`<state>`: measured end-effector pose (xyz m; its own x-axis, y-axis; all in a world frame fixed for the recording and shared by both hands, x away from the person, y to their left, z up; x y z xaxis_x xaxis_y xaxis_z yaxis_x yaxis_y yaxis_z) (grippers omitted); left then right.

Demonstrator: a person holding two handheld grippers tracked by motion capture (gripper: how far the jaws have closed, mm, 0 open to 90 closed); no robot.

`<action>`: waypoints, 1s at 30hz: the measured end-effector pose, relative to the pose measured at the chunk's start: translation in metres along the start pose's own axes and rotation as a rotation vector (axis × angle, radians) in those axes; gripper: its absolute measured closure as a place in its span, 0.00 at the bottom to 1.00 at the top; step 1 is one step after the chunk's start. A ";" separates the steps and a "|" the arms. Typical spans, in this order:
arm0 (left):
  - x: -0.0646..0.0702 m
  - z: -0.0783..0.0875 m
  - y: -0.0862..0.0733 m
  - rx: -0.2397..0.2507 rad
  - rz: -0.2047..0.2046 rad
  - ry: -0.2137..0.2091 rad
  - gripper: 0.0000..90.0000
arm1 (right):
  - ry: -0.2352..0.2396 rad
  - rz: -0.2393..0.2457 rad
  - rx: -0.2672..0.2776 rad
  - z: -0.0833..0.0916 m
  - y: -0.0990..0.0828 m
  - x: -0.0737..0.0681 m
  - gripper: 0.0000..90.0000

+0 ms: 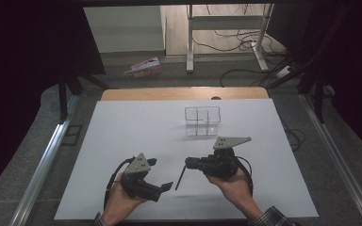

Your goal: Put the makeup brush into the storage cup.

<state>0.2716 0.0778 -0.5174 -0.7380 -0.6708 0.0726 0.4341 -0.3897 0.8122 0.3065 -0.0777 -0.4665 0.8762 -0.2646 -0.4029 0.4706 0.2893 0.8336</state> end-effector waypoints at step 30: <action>-0.026 0.024 -0.043 -0.076 0.027 0.168 0.00 | -0.086 0.072 0.032 0.019 0.015 0.008 0.94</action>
<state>0.2594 0.1275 -0.5405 -0.6315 -0.7753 -0.0092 0.4951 -0.4123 0.7648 0.3183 -0.0934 -0.4501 0.8949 -0.3225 -0.3085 0.4018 0.2810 0.8716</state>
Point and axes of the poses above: each handheld gripper's, and its own axes: z roughly backward along the jaws, y roughly out of its top, x roughly to its right, the point moved 8 cm from there along -z, roughly forward along the jaws, and after that the axes turned 6 degrees about y, right-handed, at the moved point
